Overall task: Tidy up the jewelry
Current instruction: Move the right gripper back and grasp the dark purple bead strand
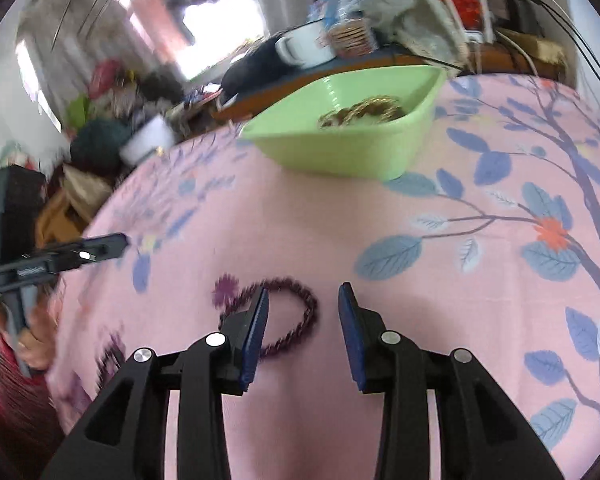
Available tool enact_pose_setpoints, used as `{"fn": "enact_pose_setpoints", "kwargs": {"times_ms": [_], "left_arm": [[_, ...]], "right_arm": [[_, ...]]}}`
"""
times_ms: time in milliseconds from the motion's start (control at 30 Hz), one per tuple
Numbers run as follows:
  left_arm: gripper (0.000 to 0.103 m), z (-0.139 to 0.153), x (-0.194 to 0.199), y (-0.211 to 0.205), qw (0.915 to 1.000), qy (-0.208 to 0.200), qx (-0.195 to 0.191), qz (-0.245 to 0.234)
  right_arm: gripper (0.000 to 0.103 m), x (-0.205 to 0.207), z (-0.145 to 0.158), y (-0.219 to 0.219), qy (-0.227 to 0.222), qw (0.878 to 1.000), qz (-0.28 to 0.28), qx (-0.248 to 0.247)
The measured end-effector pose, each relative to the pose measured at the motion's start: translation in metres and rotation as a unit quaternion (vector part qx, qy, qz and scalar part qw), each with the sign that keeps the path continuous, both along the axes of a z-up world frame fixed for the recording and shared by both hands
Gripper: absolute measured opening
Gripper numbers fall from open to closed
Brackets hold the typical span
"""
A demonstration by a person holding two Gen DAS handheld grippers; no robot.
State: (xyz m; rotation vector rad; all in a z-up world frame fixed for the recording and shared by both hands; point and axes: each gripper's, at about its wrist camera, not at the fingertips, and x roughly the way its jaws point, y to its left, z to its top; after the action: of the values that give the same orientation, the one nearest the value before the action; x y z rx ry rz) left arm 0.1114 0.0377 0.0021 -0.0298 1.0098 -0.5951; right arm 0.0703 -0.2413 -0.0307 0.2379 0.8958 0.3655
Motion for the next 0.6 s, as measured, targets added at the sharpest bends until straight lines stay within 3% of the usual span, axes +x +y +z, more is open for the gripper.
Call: {"fn": "enact_pose_setpoints", "kwargs": {"times_ms": [67,167,267,400,600], "left_arm": [[0.015,-0.001,-0.013,0.011,0.9999,-0.006,0.011,0.003],[0.015,-0.003,-0.027,0.018,0.9999,-0.008,0.012,-0.003],[0.015,-0.008,-0.034,0.011,0.9998,-0.006,0.013,-0.017],[0.015,-0.013,-0.038,-0.006,0.9993,-0.004,0.008,-0.036],[0.015,-0.008,-0.032,-0.038,0.9978,-0.008,0.004,-0.065]], "right_arm": [[0.007,-0.003,0.000,0.012,-0.010,0.999,0.015,-0.037],[0.000,-0.005,-0.004,0.022,-0.008,0.999,0.032,-0.040],[0.000,-0.013,-0.008,0.032,-0.003,0.999,0.042,-0.018],[0.000,-0.031,-0.007,0.064,0.000,0.995,0.101,0.011],[0.000,-0.040,0.001,0.046,-0.016,0.998,0.053,0.019]]}}
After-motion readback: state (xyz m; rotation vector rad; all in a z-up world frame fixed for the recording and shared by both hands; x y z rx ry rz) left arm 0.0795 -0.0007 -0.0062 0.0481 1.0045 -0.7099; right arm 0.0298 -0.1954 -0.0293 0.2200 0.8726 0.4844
